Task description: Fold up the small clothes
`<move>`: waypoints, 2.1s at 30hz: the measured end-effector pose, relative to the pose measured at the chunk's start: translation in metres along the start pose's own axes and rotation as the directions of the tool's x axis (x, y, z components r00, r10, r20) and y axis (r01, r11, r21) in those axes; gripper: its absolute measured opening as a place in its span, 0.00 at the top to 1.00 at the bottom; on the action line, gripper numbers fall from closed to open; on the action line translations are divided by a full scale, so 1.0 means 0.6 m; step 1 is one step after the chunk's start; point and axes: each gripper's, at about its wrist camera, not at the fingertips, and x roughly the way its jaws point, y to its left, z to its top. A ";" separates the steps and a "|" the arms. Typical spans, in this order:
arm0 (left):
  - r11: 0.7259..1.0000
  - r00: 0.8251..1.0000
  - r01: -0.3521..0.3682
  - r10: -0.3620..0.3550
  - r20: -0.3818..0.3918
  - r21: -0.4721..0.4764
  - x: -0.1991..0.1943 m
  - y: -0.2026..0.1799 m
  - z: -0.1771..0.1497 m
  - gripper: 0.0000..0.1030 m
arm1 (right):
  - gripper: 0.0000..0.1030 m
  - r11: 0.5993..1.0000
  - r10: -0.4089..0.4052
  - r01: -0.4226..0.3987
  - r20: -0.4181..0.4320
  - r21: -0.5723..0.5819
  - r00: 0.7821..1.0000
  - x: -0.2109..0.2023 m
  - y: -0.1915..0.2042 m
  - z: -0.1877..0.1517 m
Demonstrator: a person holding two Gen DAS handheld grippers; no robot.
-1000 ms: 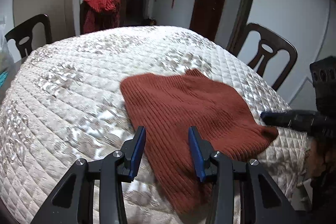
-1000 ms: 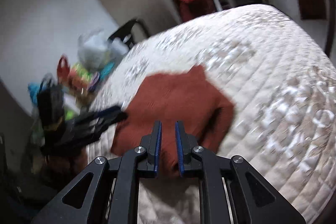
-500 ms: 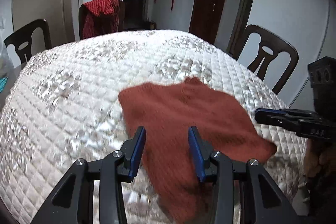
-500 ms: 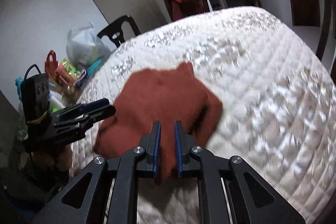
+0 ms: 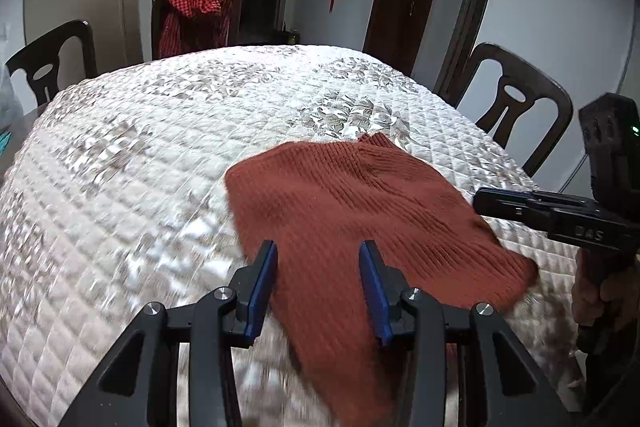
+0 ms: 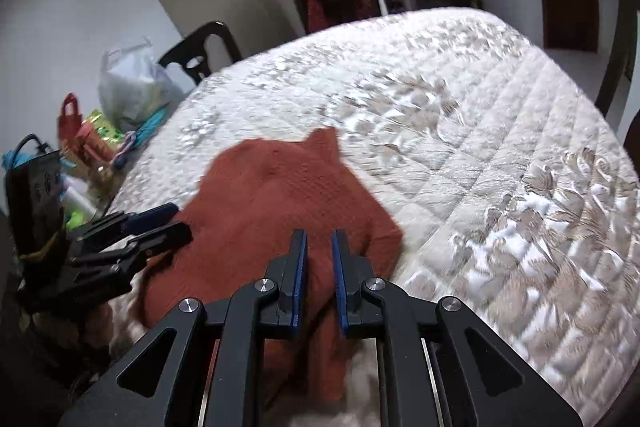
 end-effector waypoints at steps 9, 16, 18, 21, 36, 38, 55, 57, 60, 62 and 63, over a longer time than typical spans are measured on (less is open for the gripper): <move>0.999 0.999 0.046 -0.047 -0.025 -0.024 -0.026 -0.008 -0.053 0.70 | 0.88 0.998 -0.030 0.026 -0.076 -0.054 0.997 -0.001 0.015 -0.067; 1.000 1.000 0.013 -0.013 -0.010 0.001 -0.016 -0.016 -0.055 0.69 | 0.85 0.999 -0.033 0.031 -0.052 -0.039 0.998 0.004 0.008 -0.066; 1.000 1.000 0.015 -0.015 -0.012 -0.008 -0.019 -0.013 -0.056 0.68 | 0.84 0.999 -0.030 0.029 -0.052 -0.025 0.998 0.002 0.006 -0.068; 0.999 1.000 0.024 -0.024 -0.009 -0.025 -0.030 -0.008 -0.054 0.68 | 0.80 0.999 -0.036 0.035 -0.041 -0.014 0.999 -0.012 0.013 -0.065; 0.990 1.000 -0.004 0.006 0.013 -0.140 -0.029 0.031 -0.027 0.68 | 0.80 0.999 -0.031 0.030 0.034 0.011 0.999 -0.024 0.020 -0.045; 0.989 1.000 -0.003 0.003 -0.003 -0.146 -0.016 0.034 -0.024 0.68 | 0.80 0.999 -0.041 0.040 0.021 0.020 0.999 -0.012 0.013 -0.043; 0.981 0.998 0.049 -0.054 -0.023 -0.186 0.008 0.043 -0.008 0.57 | 0.55 0.987 -0.003 0.003 0.000 0.162 1.000 0.013 -0.040 -0.023; 0.979 0.997 0.055 -0.063 -0.033 -0.197 0.016 0.045 -0.010 0.54 | 0.55 0.985 0.002 -0.001 -0.005 0.172 1.000 0.019 -0.047 -0.021; 0.979 0.998 0.053 -0.061 -0.035 -0.199 0.021 0.043 -0.011 0.52 | 0.53 0.979 0.028 -0.021 -0.030 0.200 0.999 0.034 -0.062 -0.022; 0.979 0.997 0.053 -0.062 -0.038 -0.198 0.023 0.042 -0.011 0.51 | 0.47 0.976 0.043 -0.036 -0.031 0.213 0.999 0.038 -0.066 -0.023; 0.979 0.997 0.051 -0.060 -0.039 -0.196 0.024 0.040 -0.011 0.51 | 0.47 0.976 0.053 -0.046 -0.026 0.214 0.998 0.039 -0.067 -0.024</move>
